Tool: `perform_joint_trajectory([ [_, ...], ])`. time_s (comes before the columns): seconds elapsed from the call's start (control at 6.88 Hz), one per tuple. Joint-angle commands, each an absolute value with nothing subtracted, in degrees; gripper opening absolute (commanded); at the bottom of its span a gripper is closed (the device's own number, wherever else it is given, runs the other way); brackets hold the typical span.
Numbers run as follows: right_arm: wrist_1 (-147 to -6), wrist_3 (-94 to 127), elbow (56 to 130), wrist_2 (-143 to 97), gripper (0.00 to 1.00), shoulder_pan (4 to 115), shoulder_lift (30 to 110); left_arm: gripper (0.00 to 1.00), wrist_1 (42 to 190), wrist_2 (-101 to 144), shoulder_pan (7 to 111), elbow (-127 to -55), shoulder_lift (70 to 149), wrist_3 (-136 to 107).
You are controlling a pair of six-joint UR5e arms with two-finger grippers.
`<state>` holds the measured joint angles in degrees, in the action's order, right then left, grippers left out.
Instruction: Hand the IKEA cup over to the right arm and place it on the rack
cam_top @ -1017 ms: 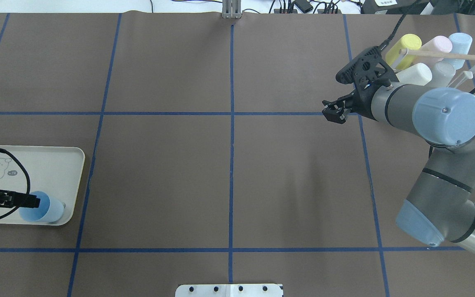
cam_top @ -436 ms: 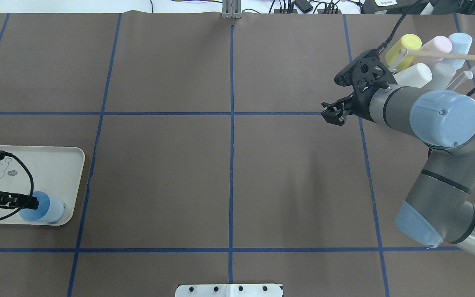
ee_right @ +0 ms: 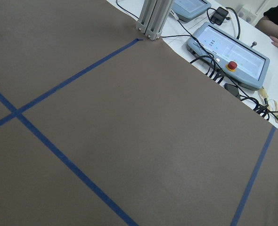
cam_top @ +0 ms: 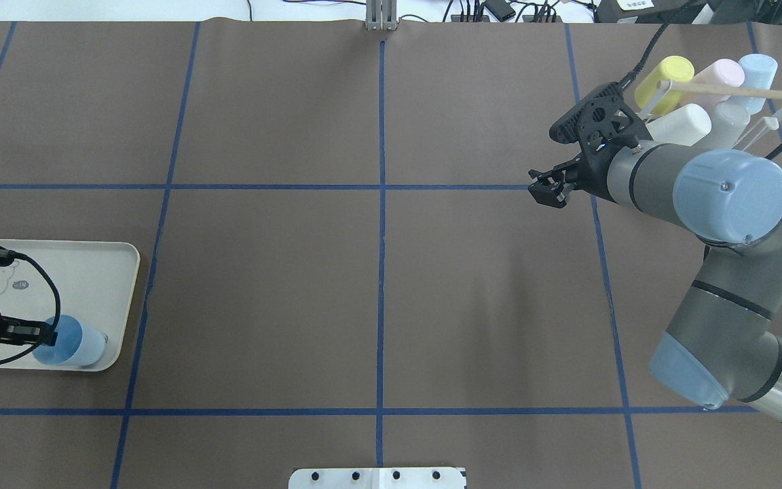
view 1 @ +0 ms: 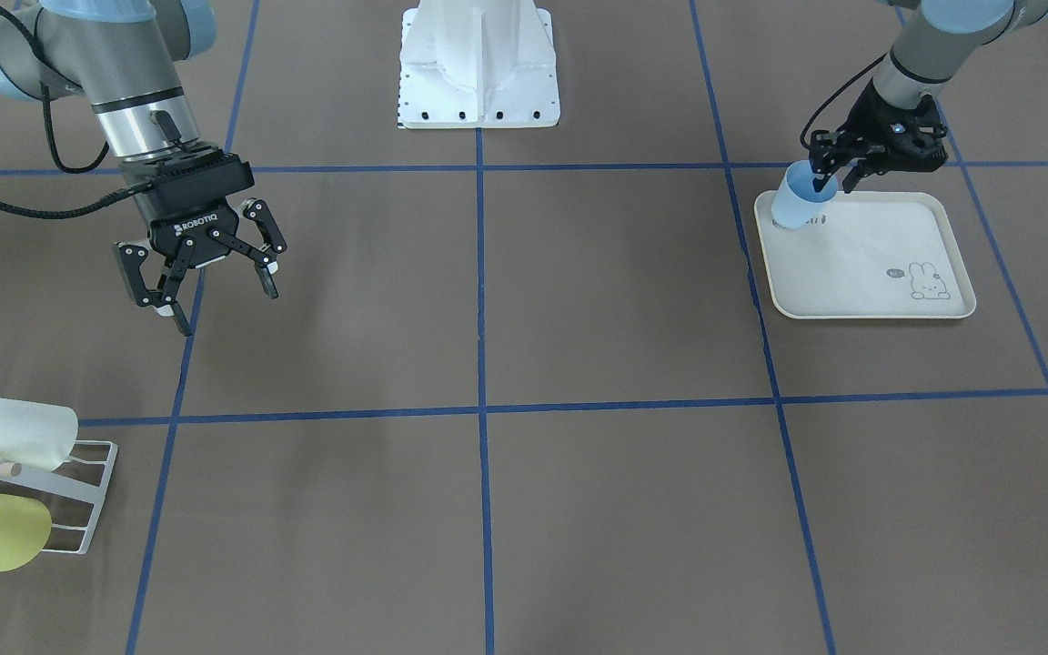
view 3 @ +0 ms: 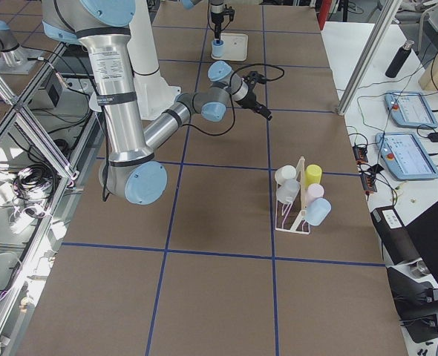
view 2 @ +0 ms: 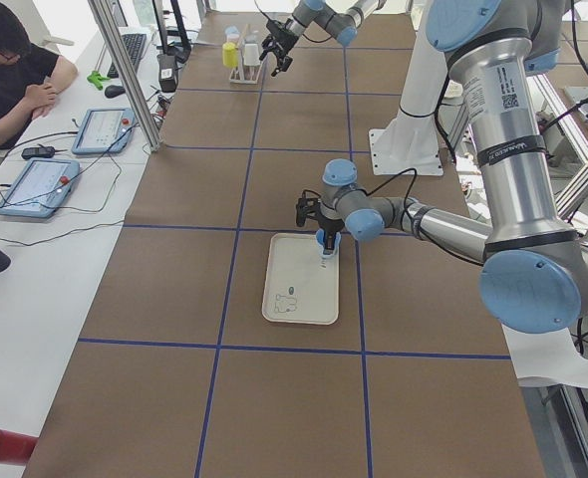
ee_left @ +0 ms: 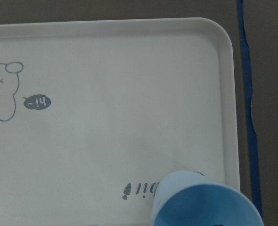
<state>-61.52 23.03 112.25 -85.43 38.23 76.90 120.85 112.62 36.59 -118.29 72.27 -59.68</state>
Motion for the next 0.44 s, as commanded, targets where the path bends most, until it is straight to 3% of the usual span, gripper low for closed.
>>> perform_joint_trajectory([
  [0.0, -61.5, 22.9, 112.2, -85.4, 0.99, 38.1, 76.9, 0.00, 120.8, 112.9, 36.6, -118.5, 72.7, -59.7],
  [0.29, -61.5, 22.7, 112.3, -85.4, 0.99, 38.1, 76.9, 0.00, 120.6, 112.9, 37.1, -119.1, 72.6, -59.3],
])
